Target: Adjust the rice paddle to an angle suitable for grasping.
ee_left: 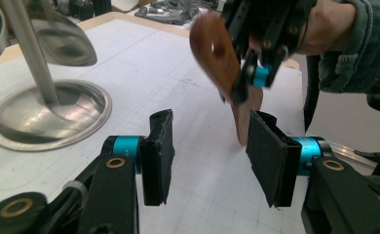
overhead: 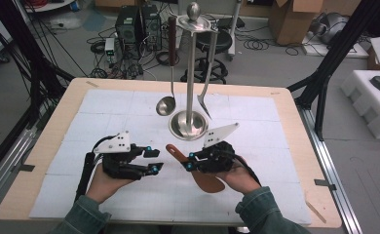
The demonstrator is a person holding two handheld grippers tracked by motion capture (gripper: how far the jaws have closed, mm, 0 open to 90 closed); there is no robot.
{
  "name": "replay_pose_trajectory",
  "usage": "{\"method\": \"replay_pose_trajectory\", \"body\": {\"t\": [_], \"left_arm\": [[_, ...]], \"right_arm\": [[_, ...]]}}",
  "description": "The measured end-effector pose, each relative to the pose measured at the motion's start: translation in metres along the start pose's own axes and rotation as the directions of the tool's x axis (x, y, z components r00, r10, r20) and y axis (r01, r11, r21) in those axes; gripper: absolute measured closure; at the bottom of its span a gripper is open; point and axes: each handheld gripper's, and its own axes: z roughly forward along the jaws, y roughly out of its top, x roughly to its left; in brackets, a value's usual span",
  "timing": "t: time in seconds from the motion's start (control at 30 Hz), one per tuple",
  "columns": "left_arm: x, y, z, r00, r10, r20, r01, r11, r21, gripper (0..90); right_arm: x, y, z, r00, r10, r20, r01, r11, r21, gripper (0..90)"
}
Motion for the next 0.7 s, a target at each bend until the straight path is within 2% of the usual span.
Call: {"method": "replay_pose_trajectory", "body": {"t": [0.07, 0.23, 0.53, 0.7], "left_arm": [[0.001, -0.002, -0.005, 0.9999, 0.01, -0.013, -0.01, 0.9999, 0.008, 52.1], [0.004, -0.007, -0.017, 0.9994, -0.002, -0.035, 0.003, 0.9999, 0.01, 49.6], [0.008, -0.016, -0.03, 0.9969, -0.02, -0.077, 0.021, 0.9995, 0.022, 43.5], [0.013, -0.025, -0.037, 0.9946, -0.036, -0.097, 0.039, 0.9988, 0.03, 39.3]], "right_arm": [[-0.003, 0.0, -0.004, 0.9998, 0.012, 0.014, -0.011, 1.0, -0.028, 83.4], [-0.012, 0.0, -0.012, 0.9986, 0.027, 0.045, -0.023, 0.996, -0.088, 83.4], [-0.027, 0.0, -0.026, 0.9938, 0.061, 0.093, -0.047, 0.988, -0.147, 83.4], [-0.034, 0.001, -0.033, 0.9893, 0.079, 0.123, -0.059, 0.985, -0.16, 83.3]]}}
